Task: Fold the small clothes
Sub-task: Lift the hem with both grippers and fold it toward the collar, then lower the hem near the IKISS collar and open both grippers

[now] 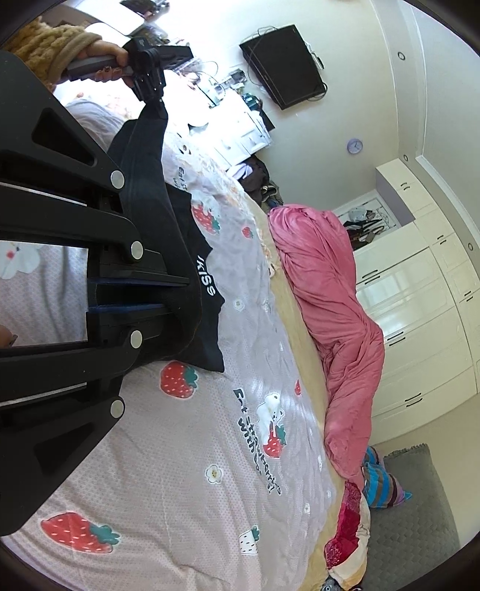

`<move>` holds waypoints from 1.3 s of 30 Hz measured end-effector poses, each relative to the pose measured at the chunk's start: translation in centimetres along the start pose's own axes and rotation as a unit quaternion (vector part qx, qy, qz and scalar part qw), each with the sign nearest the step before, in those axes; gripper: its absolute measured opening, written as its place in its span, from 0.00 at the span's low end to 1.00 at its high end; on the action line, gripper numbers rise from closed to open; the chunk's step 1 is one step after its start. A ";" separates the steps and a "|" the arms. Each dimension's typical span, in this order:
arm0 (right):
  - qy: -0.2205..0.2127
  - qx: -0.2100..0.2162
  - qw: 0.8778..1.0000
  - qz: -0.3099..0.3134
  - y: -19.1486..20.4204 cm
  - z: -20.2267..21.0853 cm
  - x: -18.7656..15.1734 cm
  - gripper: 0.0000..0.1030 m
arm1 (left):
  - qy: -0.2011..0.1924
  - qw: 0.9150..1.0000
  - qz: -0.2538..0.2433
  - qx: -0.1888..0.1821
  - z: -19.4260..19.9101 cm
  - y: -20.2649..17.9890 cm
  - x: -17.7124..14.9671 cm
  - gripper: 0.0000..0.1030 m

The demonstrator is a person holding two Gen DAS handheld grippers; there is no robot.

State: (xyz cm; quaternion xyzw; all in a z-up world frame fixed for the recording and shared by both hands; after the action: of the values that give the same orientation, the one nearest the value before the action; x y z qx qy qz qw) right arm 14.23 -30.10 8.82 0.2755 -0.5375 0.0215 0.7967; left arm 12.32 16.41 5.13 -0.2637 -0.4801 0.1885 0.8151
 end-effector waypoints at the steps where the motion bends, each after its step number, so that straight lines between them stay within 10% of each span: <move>1: 0.000 -0.002 1.000 -0.001 -0.1 -0.4 0.1 0.07 | -0.004 1.000 0.003 0.001 -0.3 0.0 0.2 0.03; 18: 0.014 -0.027 0.999 0.017 -1.4 -6.0 2.1 0.07 | -0.062 0.997 -0.007 0.041 -4.5 -1.2 3.4 0.03; 39: 0.072 -0.056 0.996 0.007 -4.9 -14.9 0.9 0.07 | 0.001 0.993 -0.042 0.107 -12.1 1.7 3.3 0.03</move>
State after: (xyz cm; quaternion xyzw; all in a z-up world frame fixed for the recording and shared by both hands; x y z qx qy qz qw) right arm 28.84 -27.63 3.54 0.2238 -0.4810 0.0169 0.8475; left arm 24.47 16.53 1.50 -0.1550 -0.4673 0.2045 0.8460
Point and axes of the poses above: each gripper's, at about its wrist camera, not at the fingertips, and z roughly against the way its jaws point, y to its left, x to its top, the point moved 4 cm from there along -z, roughly the way its jaws point, and after that the axes turned 9 degrees about -y, right-handed, at the moved point
